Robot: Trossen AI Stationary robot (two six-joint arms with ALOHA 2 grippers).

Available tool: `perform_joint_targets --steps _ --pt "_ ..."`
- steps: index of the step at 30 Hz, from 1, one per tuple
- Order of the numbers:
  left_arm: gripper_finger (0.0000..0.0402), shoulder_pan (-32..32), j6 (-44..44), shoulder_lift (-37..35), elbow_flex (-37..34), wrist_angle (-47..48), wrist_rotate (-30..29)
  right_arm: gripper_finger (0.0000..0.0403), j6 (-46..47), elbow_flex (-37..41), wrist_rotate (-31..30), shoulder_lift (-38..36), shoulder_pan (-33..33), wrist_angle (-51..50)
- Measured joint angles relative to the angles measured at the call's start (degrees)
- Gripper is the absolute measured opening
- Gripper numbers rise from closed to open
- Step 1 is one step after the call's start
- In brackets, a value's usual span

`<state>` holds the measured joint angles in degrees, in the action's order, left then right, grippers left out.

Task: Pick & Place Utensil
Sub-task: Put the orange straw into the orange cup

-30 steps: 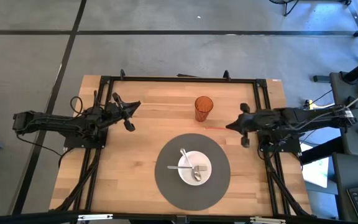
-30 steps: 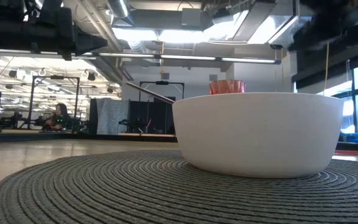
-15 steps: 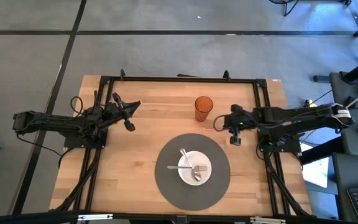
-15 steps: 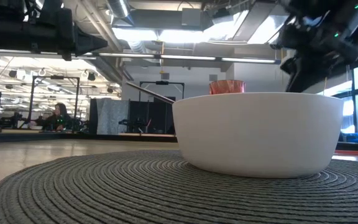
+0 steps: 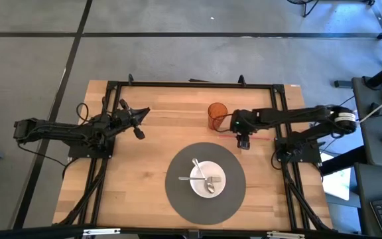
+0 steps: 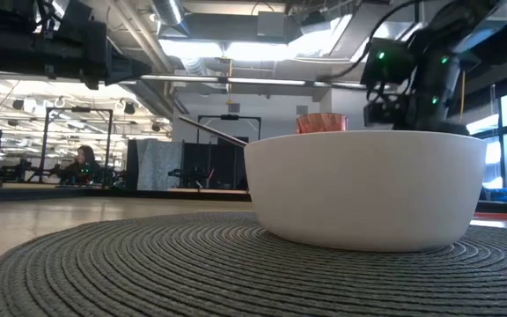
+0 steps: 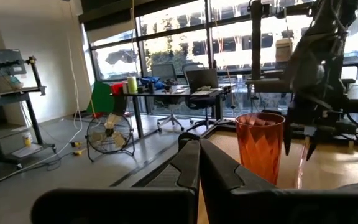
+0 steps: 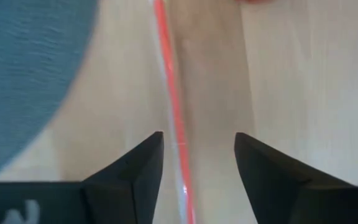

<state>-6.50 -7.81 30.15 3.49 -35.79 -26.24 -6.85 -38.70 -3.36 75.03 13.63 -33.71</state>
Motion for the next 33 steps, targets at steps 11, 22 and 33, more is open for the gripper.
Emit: perform_joint_targets --steps 11,22,33 --pt "0.0003 0.0 0.0 0.0 0.0 0.0 0.3 0.0184 -4.2 0.0 5.0 7.7 3.1 2.1" --pt "0.0003 0.0 0.0 0.0 0.0 0.0 0.3 0.0140 -4.1 -0.2 4.5 13.9 3.1 2.8" --pt "0.0003 0.0 0.1 0.0 0.0 0.0 0.4 0.0011 -4.9 -0.2 4.3 14.8 3.1 3.3"
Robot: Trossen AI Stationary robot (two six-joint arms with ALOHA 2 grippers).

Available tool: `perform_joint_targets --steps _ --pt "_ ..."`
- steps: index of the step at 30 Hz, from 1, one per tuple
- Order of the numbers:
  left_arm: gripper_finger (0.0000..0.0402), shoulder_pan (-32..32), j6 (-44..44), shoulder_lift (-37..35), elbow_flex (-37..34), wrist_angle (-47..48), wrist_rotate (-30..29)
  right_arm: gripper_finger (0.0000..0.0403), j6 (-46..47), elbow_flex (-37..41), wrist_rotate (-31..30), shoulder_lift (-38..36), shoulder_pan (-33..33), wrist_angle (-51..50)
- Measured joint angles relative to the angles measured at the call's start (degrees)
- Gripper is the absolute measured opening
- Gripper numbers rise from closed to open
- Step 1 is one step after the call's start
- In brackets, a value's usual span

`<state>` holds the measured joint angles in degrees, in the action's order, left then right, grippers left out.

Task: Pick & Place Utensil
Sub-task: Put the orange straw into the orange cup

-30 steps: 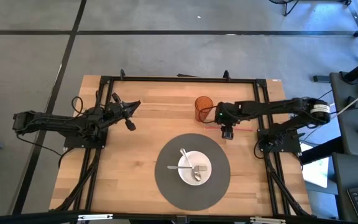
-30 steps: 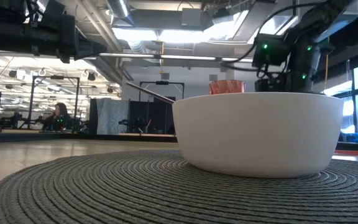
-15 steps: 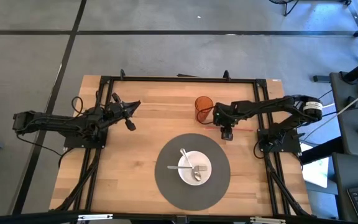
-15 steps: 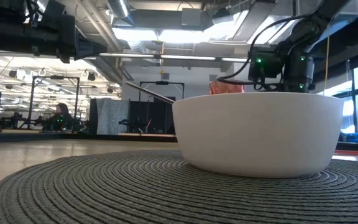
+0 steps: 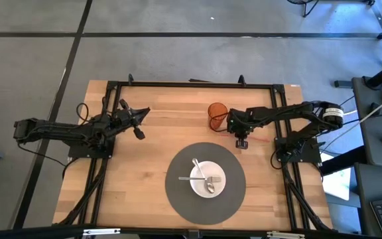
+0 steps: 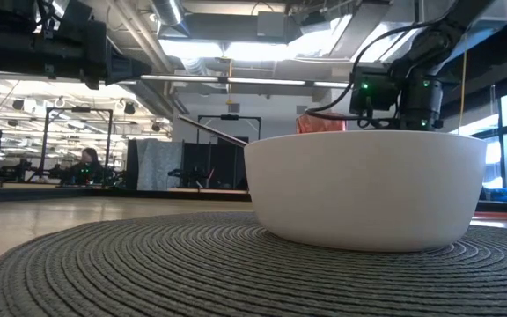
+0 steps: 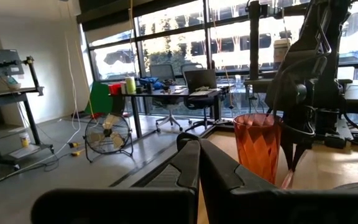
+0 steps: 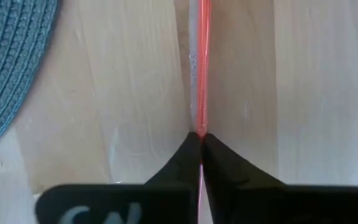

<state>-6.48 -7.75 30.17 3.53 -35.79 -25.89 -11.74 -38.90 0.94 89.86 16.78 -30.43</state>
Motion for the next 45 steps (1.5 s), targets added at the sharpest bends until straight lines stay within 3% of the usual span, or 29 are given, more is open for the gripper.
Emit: perform_joint_targets --steps 14,20,26,32,36,41,45 --pt "0.0003 0.0 0.1 0.0 0.0 0.0 0.0 0.0003 3.3 -10.8 0.7 -5.6 -6.4 -16.8" --pt "0.0003 0.0 0.8 0.0 0.0 0.0 0.0 0.0002 4.3 -19.1 1.0 -5.7 -10.5 -24.4" --pt "0.0003 0.0 1.0 0.0 0.0 0.0 0.0 0.0002 4.2 -29.9 1.0 -6.7 -13.7 -25.0" --pt "0.0003 0.0 1.0 0.0 0.0 0.0 0.0 0.0001 0.5 -42.0 2.8 -8.8 -15.8 -18.7" --pt "0.0003 0.0 1.0 0.0 0.0 0.0 0.0 0.0001 -1.0 -46.6 6.6 -12.0 -15.7 -8.8" --pt "0.0003 0.0 0.5 0.0 0.0 0.0 0.0 0.0001 -1.8 -43.2 6.7 -17.6 -13.9 6.6" --pt "0.0003 0.0 0.1 0.0 0.0 0.0 0.0 0.0001 -2.9 -33.5 6.8 -21.5 -10.6 17.1"
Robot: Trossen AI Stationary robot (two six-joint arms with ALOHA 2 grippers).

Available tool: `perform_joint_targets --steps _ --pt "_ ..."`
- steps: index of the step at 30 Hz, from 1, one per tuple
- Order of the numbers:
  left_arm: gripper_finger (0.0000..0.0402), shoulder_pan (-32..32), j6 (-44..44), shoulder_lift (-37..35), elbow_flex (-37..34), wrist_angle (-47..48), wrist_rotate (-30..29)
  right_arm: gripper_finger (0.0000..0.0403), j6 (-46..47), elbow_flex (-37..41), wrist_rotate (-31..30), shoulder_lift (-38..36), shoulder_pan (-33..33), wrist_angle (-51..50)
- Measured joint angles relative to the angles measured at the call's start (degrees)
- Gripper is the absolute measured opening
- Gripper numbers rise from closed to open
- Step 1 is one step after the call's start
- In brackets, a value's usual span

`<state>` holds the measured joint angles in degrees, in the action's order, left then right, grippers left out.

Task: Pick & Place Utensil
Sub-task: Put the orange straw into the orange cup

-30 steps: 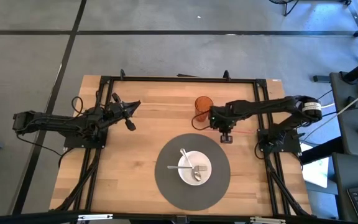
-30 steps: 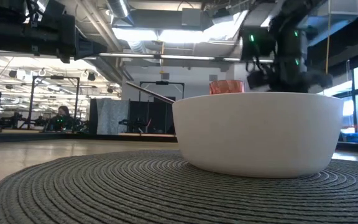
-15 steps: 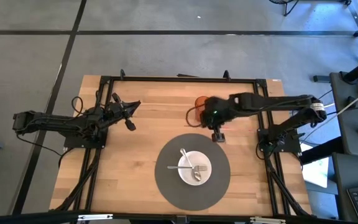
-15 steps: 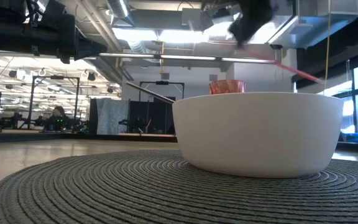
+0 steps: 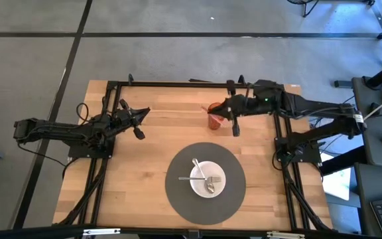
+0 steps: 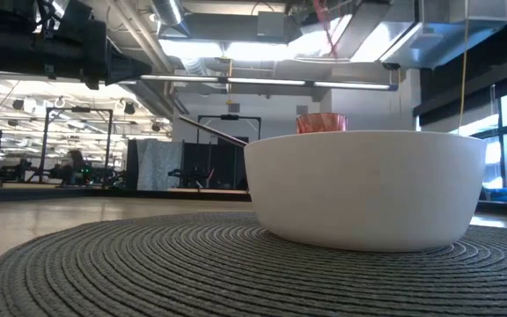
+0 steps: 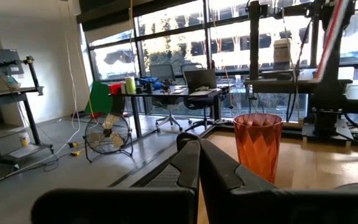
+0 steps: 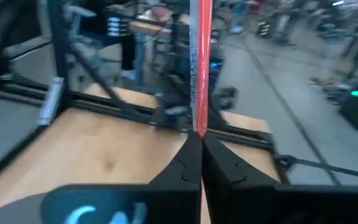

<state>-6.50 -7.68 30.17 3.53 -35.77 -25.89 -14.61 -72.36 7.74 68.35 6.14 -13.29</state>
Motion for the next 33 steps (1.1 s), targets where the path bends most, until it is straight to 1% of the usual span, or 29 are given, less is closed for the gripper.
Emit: perform_joint_targets --steps 3,5,9,12,20,25,33 --pt "0.0003 0.0 0.0 0.0 0.0 0.0 0.0 0.0001 0.9 9.6 0.5 -3.2 4.2 10.7" --pt "0.0003 0.0 0.0 0.0 0.0 0.0 0.0 0.0001 1.4 15.5 2.5 -5.1 6.9 18.0" --pt "0.0003 0.0 -0.1 0.0 0.0 0.0 0.0 0.0001 2.3 24.6 6.2 -8.1 11.9 28.0" --pt "0.0003 0.0 -0.2 0.0 0.0 0.0 -0.1 0.0000 4.9 29.6 9.4 -8.8 14.6 34.2" --pt "0.0003 0.0 -0.1 0.0 0.0 0.0 -0.2 0.0000 4.7 38.0 9.9 -8.9 18.6 42.7" --pt "0.0003 0.0 -0.1 0.0 0.0 0.0 -0.2 0.0000 5.2 41.8 9.9 -8.4 19.7 45.2" --pt "0.0003 0.0 0.0 0.0 0.0 0.0 -0.1 0.0000 5.6 47.2 8.5 -2.5 20.0 52.6"
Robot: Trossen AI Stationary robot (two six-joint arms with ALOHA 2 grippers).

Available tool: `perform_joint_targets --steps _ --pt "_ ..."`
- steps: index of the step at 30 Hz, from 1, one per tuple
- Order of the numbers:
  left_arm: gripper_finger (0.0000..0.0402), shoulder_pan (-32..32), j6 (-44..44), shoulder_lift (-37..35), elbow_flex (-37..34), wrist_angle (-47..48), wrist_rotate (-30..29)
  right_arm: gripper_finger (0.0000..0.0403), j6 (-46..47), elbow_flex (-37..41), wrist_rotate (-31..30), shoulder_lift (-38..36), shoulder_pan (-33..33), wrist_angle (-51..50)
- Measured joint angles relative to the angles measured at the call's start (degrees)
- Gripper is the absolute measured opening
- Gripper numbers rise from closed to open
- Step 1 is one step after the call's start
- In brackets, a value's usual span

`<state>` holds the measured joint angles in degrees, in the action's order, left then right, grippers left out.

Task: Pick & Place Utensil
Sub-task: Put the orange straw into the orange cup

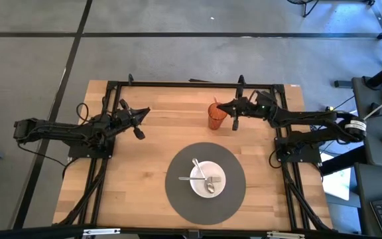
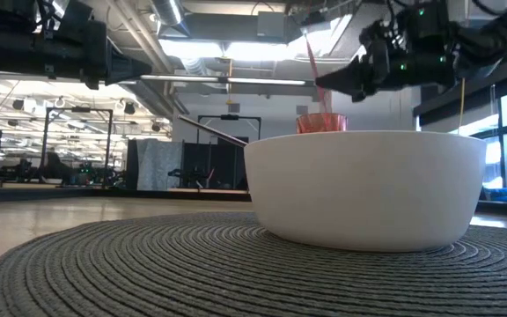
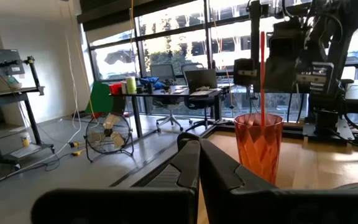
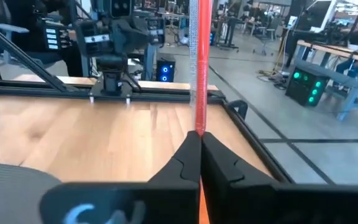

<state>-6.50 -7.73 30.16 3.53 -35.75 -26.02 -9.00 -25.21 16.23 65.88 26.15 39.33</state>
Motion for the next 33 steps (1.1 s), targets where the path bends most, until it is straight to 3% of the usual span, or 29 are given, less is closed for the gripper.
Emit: perform_joint_targets --steps 17,26,33 --pt "0.0003 0.0 0.0 0.0 0.0 0.0 0.1 0.0007 1.5 0.4 -0.1 10.6 0.0 7.2" --pt "0.0003 0.0 -0.1 0.0 0.0 0.0 0.1 0.0097 1.3 -1.2 -0.1 8.1 0.0 6.1" --pt "0.0003 0.0 -0.1 0.0 0.0 0.0 0.1 0.0152 1.0 -6.2 -0.1 3.5 -0.2 -10.0"
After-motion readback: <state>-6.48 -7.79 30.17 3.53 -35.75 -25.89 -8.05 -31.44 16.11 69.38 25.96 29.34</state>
